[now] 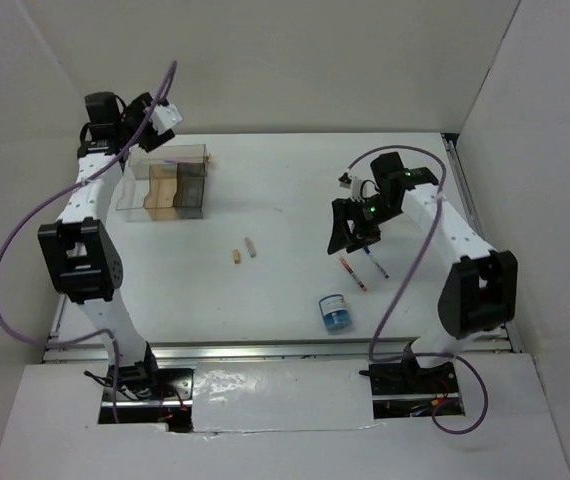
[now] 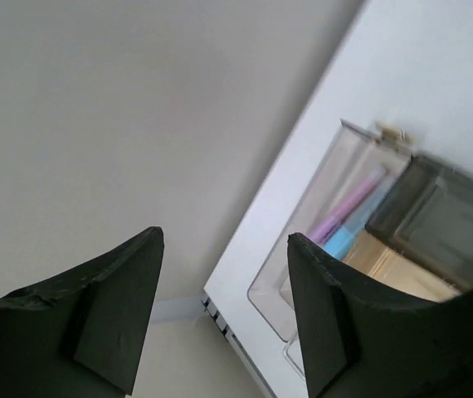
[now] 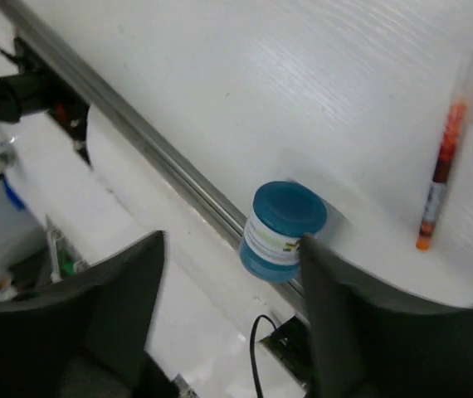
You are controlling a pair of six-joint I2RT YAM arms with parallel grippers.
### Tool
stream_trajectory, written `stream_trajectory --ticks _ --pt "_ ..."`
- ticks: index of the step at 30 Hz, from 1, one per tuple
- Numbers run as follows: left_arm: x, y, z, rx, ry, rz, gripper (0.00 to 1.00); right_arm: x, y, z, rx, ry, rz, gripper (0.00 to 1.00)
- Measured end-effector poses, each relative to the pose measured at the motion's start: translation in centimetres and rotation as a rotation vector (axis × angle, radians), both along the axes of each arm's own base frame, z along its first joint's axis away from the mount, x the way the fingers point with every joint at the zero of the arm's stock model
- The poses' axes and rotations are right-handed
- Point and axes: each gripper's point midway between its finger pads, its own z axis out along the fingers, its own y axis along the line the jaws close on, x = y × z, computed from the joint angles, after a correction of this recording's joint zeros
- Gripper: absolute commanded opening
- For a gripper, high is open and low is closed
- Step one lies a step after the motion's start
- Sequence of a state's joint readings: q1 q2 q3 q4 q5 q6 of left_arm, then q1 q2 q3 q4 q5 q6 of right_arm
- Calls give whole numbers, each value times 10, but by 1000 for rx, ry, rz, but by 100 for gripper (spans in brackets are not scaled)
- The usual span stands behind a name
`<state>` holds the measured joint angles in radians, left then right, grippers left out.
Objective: Sort the stationery into containers
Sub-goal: Place the pen in the storage box, then pick up the stationery from the corner of the board.
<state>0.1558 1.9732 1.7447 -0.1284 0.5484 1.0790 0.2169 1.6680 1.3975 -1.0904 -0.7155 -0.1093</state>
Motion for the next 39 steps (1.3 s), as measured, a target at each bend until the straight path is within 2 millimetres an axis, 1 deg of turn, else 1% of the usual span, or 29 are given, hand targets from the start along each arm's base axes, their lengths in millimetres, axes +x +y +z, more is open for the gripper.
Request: stream_trajectory --ticks 1,2,3,4,6,8,9,11,12,13,14,15,17,19,21,24,26,30,34,39 --pt "-10 -3 28 -51 -17 33 82 -4 -4 6 -22 -36 -22 83" --pt "-21 -5 54 -93 -38 56 83 -7 -9 11 -48 -76 -41 83" --pt "-36 -10 84 -145 -60 73 83 -9 -13 13 -72 -108 -52 84" --pt "-53 -15 107 -197 -73 89 83 -12 -15 12 -91 -136 -60 85" --pt "-92 -23 141 -297 -75 106 85 -25 -20 -1 -140 -138 -66 86" --pt "-133 -31 155 -393 -45 116 87 -43 -24 -21 -202 -101 -54 86" --pt "-152 -35 155 -439 -20 123 92 -51 -26 -32 -239 -78 -47 94" --pt "-189 -45 142 -533 52 132 95 -61 -27 -48 -294 -58 -36 96" --pt "-204 -49 130 -570 92 138 97 -65 -26 -53 -317 -55 -32 96" --pt "-218 -55 118 -606 131 145 99 -66 -25 -57 -330 -58 -35 96" --pt "-231 -61 107 -632 164 147 99 -66 -23 -59 -338 -64 -37 96" --pt "-244 -68 92 -657 201 153 99 -66 -21 -60 -343 -73 -40 99" --pt "-266 -80 75 -687 245 152 99 -64 -20 -62 -352 -84 -54 99" --pt "-285 -90 68 -707 261 145 99 -63 -17 -63 -348 -88 -66 98" --pt "-299 -96 72 -718 244 133 99 -64 -15 -65 -345 -84 -79 97" --pt "-310 -99 80 -724 211 129 99 -67 -9 -66 -342 -75 -77 97" --pt "-314 -99 81 -728 203 135 99 -69 -3 -70 -341 -57 -73 96" --pt "-319 -99 75 -730 215 153 99 -73 5 -81 -361 -16 -70 96" --pt "-321 -99 67 -730 239 168 99 -79 11 -90 -393 -10 -63 95" --pt "-321 -101 61 -731 253 170 99 -84 14 -99 -435 -4 -54 94"
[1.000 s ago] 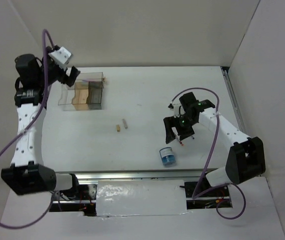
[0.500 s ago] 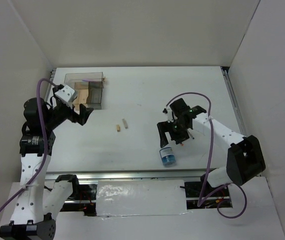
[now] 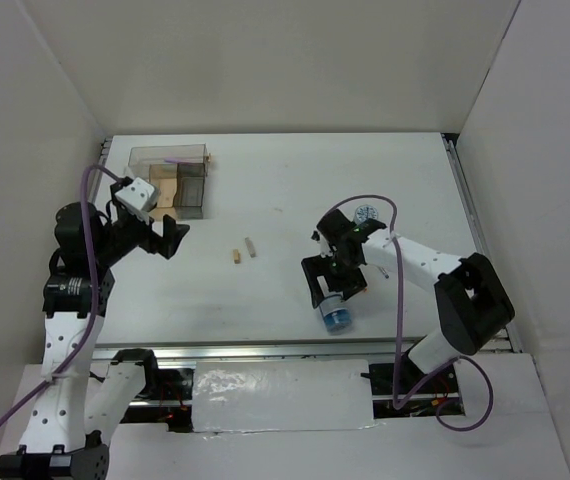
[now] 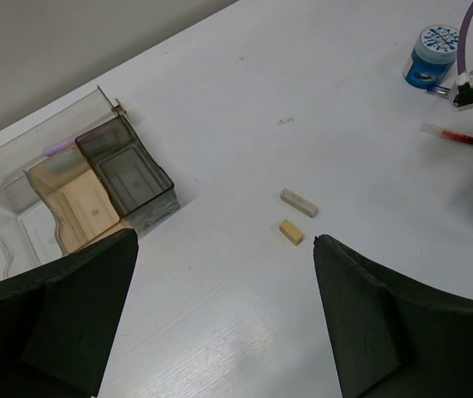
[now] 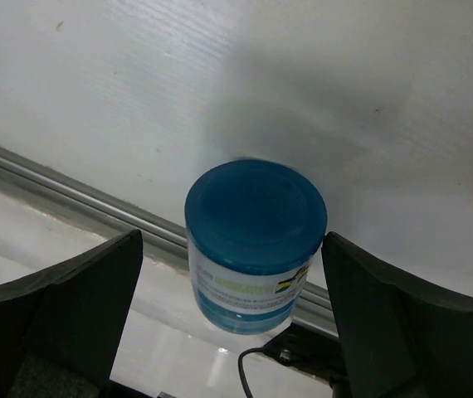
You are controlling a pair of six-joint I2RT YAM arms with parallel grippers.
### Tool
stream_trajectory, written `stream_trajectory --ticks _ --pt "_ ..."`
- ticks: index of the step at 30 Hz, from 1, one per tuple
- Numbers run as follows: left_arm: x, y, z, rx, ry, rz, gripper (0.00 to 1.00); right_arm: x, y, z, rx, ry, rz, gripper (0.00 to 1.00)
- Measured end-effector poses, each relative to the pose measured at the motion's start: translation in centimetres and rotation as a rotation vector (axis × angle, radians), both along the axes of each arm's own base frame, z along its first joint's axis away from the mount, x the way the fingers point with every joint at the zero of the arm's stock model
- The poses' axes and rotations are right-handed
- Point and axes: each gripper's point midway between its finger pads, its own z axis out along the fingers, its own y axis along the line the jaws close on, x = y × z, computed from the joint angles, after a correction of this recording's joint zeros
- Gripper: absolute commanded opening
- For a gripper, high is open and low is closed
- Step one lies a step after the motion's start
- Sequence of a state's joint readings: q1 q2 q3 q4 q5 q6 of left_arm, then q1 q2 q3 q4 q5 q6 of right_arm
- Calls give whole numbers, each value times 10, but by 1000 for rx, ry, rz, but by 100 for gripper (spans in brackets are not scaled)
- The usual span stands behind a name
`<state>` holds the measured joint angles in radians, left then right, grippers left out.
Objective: Sort the stationery into containers
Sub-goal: Pick up the stationery from the corner of the board.
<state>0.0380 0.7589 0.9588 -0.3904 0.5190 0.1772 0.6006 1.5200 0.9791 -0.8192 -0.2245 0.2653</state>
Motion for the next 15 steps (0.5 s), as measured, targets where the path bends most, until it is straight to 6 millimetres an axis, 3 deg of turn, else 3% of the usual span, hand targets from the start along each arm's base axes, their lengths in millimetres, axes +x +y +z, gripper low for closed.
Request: stream_trajectory --ticks 9,12,15 --pt "1 -5 -10 0 28 -15 99 -5 -5 -28 -74 85 -5 82" --pt "1 -5 -14 0 33 -18 99 -5 -7 -32 -89 94 -6 75" --pt "1 -6 -21 1 44 -19 99 -5 -7 -32 -90 93 -3 57"
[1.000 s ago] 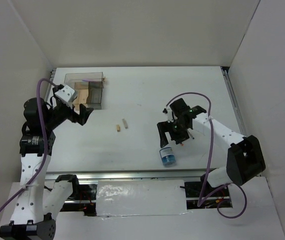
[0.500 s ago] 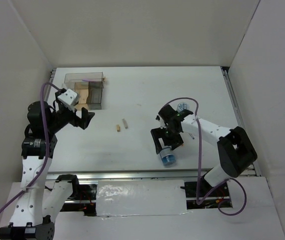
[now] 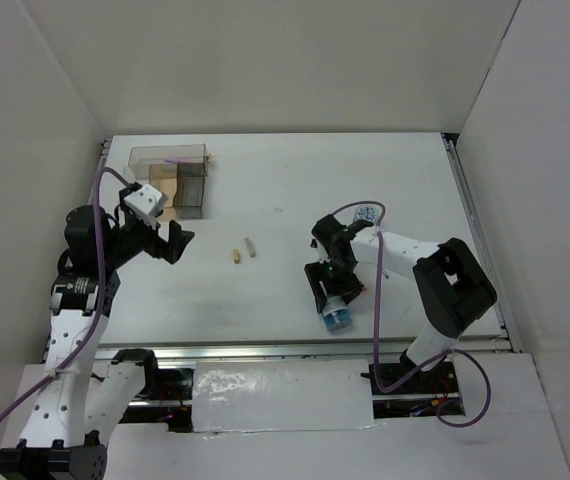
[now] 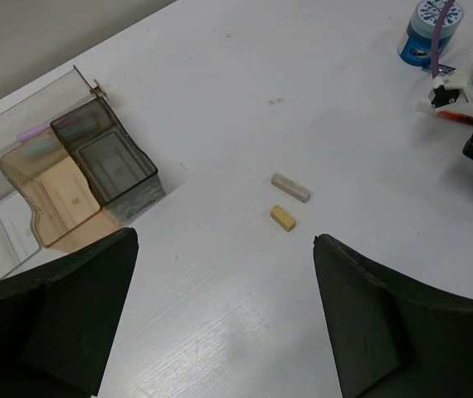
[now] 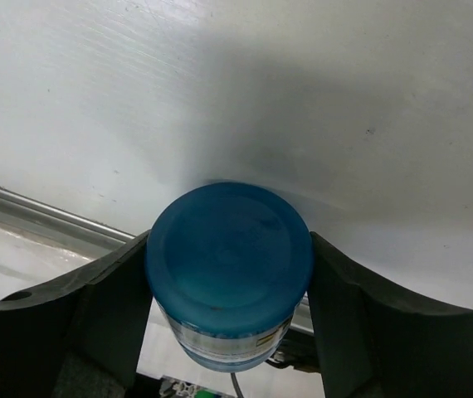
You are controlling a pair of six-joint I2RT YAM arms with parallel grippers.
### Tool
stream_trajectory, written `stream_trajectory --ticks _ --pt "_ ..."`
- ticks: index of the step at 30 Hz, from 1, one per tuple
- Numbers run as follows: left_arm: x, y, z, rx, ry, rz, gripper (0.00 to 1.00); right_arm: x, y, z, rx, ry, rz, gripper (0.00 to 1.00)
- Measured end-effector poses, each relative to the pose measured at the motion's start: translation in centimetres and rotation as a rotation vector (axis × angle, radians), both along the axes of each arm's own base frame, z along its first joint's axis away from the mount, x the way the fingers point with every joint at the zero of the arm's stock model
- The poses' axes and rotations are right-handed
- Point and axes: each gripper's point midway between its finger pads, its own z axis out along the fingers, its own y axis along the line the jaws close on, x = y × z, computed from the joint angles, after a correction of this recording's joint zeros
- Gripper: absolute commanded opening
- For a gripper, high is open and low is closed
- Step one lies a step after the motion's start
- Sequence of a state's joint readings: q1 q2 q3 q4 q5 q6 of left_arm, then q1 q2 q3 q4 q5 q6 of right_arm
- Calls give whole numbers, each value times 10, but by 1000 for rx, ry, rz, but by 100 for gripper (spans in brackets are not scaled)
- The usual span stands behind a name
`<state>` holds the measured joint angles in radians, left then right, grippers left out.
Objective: Sort the stationery into containers
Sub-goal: Pick up the stationery from the corner of the board.
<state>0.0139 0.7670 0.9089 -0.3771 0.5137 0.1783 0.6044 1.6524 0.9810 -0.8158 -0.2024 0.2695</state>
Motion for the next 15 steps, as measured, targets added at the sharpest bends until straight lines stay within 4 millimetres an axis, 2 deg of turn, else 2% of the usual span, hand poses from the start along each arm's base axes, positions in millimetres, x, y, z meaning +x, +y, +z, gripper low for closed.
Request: stream_trajectory --ticks 1,2,3,7,11,15 --pt "-1 0 -2 4 -1 -4 98 0 0 0 3 -1 3 47" --pt "-2 -1 -6 9 0 -16 98 0 1 1 9 2 7 41" --pt "-3 -3 -8 17 -5 -32 98 0 3 2 20 6 11 28" --pt "-16 -16 -13 117 -97 -182 99 4 25 25 153 36 58 1" --pt "-32 -44 -10 322 -296 -448 99 17 53 55 298 48 115 0" --pt "-50 -78 -15 525 -488 -733 99 24 68 66 395 117 125 0"
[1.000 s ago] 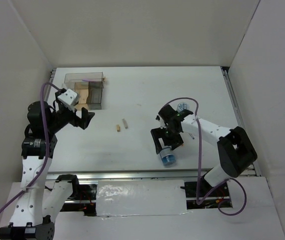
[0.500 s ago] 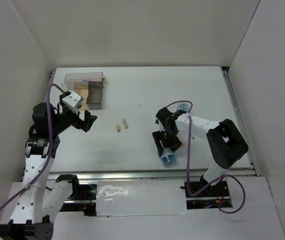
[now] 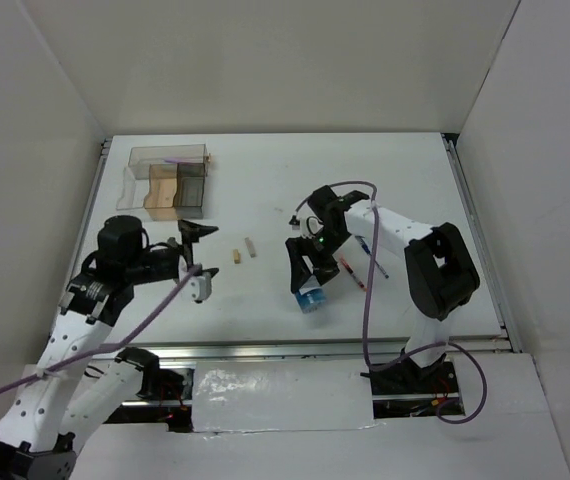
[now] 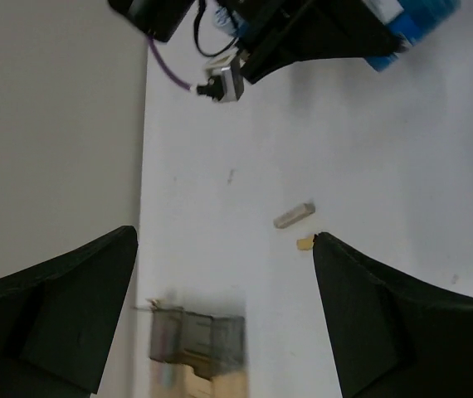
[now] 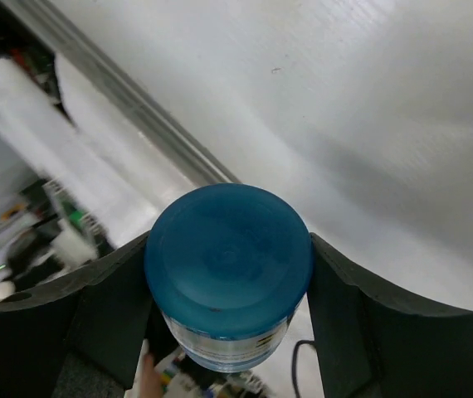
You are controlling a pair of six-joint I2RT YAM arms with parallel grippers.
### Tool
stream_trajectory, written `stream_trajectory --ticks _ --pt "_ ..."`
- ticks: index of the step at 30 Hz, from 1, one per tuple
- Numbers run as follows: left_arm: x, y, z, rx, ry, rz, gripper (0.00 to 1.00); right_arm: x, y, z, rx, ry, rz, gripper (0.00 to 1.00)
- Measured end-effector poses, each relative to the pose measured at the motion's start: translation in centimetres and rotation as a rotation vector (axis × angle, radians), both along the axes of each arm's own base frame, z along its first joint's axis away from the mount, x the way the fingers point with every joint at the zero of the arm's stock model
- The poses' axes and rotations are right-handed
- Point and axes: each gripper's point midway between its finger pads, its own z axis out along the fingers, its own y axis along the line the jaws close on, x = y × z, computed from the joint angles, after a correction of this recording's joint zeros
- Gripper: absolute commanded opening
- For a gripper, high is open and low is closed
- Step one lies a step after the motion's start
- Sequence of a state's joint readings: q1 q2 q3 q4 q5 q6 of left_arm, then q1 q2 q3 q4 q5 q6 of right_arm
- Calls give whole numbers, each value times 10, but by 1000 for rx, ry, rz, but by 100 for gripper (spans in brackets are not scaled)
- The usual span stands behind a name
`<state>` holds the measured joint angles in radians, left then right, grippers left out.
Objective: Sort the stationery into containers
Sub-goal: Pick up the stationery from the corner of the board, then place the stationery in the storage box.
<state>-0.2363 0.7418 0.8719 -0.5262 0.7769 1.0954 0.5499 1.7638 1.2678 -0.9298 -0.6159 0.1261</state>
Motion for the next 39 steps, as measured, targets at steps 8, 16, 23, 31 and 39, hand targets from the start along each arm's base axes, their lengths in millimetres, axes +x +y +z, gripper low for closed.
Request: stream_trajectory --ticks 8,16,23,31,39 --pt "-36 -62 -30 294 -306 -435 99 -13 1 5 92 236 -52 0" --pt "-89 -134 -71 430 -320 -693 94 -17 5 12 98 305 -103 0" --pt "-90 -161 -80 459 -311 -651 97 -19 6 14 80 340 -142 0" --pt "-77 -171 -89 462 -276 -585 99 -20 8 14 77 351 -149 0" --pt "-71 -185 -96 451 -280 -580 99 -21 9 15 83 356 -147 0"
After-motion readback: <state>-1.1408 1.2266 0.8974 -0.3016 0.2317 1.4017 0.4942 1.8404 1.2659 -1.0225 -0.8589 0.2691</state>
